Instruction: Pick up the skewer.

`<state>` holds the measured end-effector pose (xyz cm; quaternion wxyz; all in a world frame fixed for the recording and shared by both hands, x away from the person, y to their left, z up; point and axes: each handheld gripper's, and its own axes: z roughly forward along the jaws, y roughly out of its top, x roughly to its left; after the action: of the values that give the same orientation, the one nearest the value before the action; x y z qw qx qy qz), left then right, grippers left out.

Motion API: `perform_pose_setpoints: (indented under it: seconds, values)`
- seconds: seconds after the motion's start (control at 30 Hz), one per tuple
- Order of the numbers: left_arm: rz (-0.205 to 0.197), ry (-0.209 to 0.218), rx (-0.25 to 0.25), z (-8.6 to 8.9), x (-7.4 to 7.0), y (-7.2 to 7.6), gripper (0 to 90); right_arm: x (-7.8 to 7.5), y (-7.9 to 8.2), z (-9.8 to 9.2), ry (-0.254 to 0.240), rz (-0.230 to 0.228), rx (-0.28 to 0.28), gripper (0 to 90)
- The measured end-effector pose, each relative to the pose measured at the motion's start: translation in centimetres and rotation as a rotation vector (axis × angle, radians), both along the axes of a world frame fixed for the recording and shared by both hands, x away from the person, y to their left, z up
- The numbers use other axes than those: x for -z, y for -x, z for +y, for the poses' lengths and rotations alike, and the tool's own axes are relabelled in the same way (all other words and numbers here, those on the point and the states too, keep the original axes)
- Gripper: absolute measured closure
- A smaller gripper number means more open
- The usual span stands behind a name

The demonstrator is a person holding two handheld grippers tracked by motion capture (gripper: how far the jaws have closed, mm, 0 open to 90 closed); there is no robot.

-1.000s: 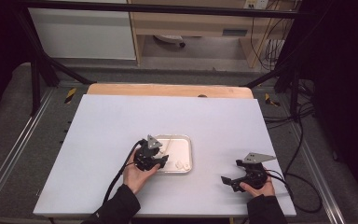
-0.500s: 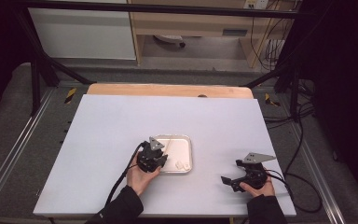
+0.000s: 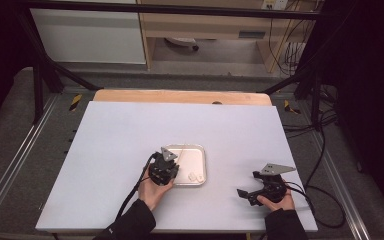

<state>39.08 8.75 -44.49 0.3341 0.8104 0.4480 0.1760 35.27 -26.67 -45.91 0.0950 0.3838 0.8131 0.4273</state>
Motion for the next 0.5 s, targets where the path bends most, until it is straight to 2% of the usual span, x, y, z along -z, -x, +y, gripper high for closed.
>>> perform_pose_setpoints:
  seconds: [0.33, 0.5]
  values:
    - [0.012, 0.021, -0.040, 0.12, 0.03, 0.02, 86.9, 0.00, 0.00, 0.00, 0.000, 0.000, -0.001, 0.9]
    - [0.014, 0.048, -0.046, 0.37, 0.13, 0.06, 88.5, 0.01, -0.01, 0.00, 0.002, 0.000, -0.001, 0.9]
